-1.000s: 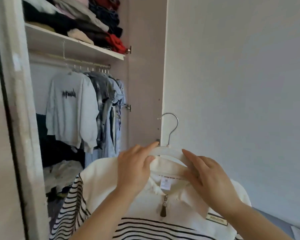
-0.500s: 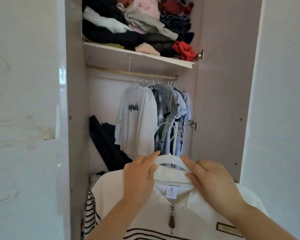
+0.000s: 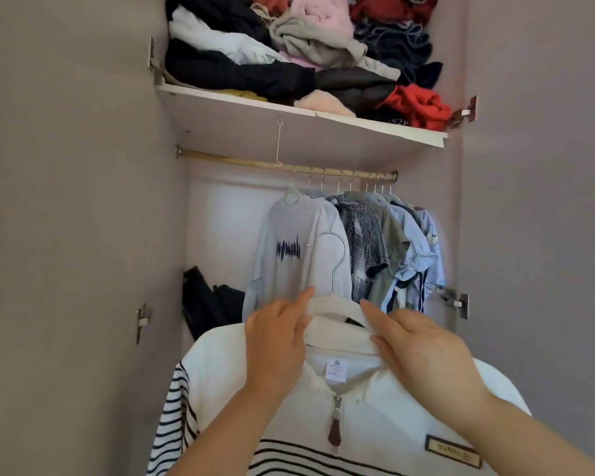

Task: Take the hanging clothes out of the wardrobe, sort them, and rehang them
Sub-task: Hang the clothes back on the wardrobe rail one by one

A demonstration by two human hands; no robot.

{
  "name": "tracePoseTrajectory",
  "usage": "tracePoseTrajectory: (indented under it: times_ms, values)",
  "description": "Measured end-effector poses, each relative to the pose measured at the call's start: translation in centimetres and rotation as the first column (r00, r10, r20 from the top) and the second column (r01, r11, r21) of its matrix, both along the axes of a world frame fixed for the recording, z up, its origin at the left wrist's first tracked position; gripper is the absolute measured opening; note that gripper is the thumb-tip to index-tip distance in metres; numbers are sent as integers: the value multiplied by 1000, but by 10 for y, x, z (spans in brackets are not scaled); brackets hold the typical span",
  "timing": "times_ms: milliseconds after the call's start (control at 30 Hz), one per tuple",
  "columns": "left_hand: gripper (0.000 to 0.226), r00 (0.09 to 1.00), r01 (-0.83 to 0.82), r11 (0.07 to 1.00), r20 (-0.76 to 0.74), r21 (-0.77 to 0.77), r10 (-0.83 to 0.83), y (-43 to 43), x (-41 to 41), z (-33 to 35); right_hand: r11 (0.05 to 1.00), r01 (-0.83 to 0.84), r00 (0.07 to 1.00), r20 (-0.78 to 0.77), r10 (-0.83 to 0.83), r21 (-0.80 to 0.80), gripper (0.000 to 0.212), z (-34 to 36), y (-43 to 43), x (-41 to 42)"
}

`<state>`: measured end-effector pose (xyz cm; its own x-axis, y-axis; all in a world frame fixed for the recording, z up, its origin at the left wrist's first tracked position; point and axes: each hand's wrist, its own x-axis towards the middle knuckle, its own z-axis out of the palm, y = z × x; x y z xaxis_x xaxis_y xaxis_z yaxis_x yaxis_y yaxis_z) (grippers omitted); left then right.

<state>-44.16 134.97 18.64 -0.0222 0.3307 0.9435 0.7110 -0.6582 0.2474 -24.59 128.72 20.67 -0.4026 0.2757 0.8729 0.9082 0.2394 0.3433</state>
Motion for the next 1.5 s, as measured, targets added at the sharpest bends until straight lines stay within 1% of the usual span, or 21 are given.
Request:
tracePoseTrajectory:
  times_ms: [33,100,200,233,333,367,433,533,600,667,800,933,967,1033,1100,1200,1367,1500]
  values:
    - [40,1000,-9,1000,3,-5,9,18,-2,5,1000,9,1000,18,-9,7,53,5,19,-1]
    - [41,999,-45,999,-8,-9,45,52,-5,15,999,24,998,51,-25,29,41,15,54,-3]
    - [43,995,-102,995,-4,-23,102,101,-9,27,999,11,997,74,-14,44,38,30,109,-8]
    - [44,994,-110,994,-2,-30,110,117,-12,31,999,8,997,81,-11,38,40,34,129,-11]
    - [48,989,-145,987,14,-75,147,163,-19,45,1000,26,993,114,-24,-8,69,50,182,-22]
    - [48,986,-167,982,15,-84,169,178,-21,47,1000,23,992,128,-20,-20,73,54,199,-26]
    - [45,979,-192,977,44,-91,197,205,-25,57,1000,14,986,167,-10,-20,74,66,233,-30]
    - [43,975,-188,973,91,-133,201,245,-27,73,999,10,984,180,-1,-48,73,92,275,-37]
    - [43,972,-177,975,133,-131,195,270,-30,81,998,9,980,198,2,-55,66,110,302,-41]
    - [45,970,-192,973,126,-128,208,290,-31,87,991,26,981,196,0,-133,61,125,330,-46]
    - [50,964,-255,957,46,-139,263,326,-37,100,989,75,984,171,-52,-131,60,154,379,-55]
    - [46,960,-268,953,46,-145,277,360,-42,121,980,155,979,155,-135,-127,62,185,407,-66]
    - [43,960,-268,954,39,-136,276,368,-45,126,978,166,979,140,-148,-129,60,192,414,-70]
    - [38,960,-276,952,16,-132,280,383,-49,137,975,180,981,96,-169,-128,48,208,430,-77]
    - [41,957,-286,949,4,-131,289,400,-56,146,973,190,981,52,-184,-134,37,224,447,-85]
    - [46,957,-286,948,0,-142,289,421,-68,154,963,219,976,37,-216,-157,29,244,467,-95]
    - [47,959,-284,949,-32,-135,282,444,-83,154,963,246,969,32,-244,-110,29,257,493,-116]
    - [48,965,-263,952,-39,-155,260,461,-91,147,951,256,966,7,-259,-174,32,253,512,-130]
